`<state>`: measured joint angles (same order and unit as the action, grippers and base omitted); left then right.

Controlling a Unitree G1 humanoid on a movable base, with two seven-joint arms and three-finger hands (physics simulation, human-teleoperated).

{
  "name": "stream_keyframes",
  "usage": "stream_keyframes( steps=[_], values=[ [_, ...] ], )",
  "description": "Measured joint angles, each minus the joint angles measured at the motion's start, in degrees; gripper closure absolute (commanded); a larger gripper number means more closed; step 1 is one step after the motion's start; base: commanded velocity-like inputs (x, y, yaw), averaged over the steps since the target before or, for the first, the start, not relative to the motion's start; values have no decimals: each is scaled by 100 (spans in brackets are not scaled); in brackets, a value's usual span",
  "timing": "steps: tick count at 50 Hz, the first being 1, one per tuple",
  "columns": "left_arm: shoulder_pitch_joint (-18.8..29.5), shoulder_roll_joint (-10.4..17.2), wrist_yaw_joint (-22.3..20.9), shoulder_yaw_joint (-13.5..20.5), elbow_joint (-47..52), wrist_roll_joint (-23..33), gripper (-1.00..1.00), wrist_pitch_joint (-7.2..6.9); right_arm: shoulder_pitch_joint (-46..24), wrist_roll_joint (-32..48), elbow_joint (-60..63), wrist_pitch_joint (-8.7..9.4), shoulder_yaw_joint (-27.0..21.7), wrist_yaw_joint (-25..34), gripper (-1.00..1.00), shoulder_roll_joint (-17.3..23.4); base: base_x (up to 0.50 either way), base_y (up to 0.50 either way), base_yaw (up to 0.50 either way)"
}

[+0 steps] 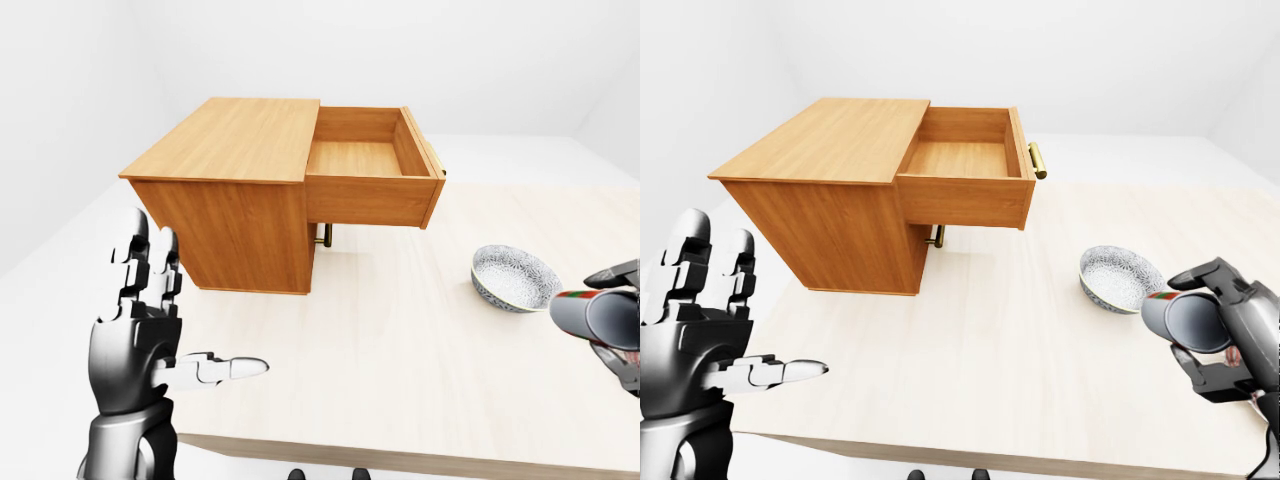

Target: Put the ketchup in the top drawer of the cabinet.

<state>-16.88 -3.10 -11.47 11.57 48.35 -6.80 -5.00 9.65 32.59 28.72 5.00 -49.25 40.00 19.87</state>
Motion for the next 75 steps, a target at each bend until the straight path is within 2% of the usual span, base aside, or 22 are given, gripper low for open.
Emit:
stream_keyframes(
  steps=[9,14,22,32,41,56,67,75],
  values=[
    [35,-6,-18,99,80,-67,-100,0,-534,650,1325,0,710,0,100,557,0,0,0],
    [54,-11,-30,140,99,-91,-100,0,-966,865,1793,0,1327,0,100,1169,0,0,0],
    [75,-16,-45,188,118,-124,-100,0,-2035,1105,2068,0,2492,0,100,2078,0,0,0],
    [47,-27,-61,159,126,-113,-100,0,-3088,1484,2086,0,3455,0,100,2468,0,0,0],
    [32,-31,-68,147,127,-110,-100,0,-3468,1662,2113,0,3812,0,100,2578,0,0,0],
    [31,-30,-70,147,135,-114,-100,0,-3817,1688,2011,0,4025,0,100,2696,0,0,0],
    [68,-21,-66,187,123,-136,-100,0,-5056,1250,1037,0,4388,0,100,3193,0,0,0],
    [96,-14,-61,206,102,-146,-100,0,-6040,1216,-12,0,4641,0,100,3261,0,0,0]
  ],
)
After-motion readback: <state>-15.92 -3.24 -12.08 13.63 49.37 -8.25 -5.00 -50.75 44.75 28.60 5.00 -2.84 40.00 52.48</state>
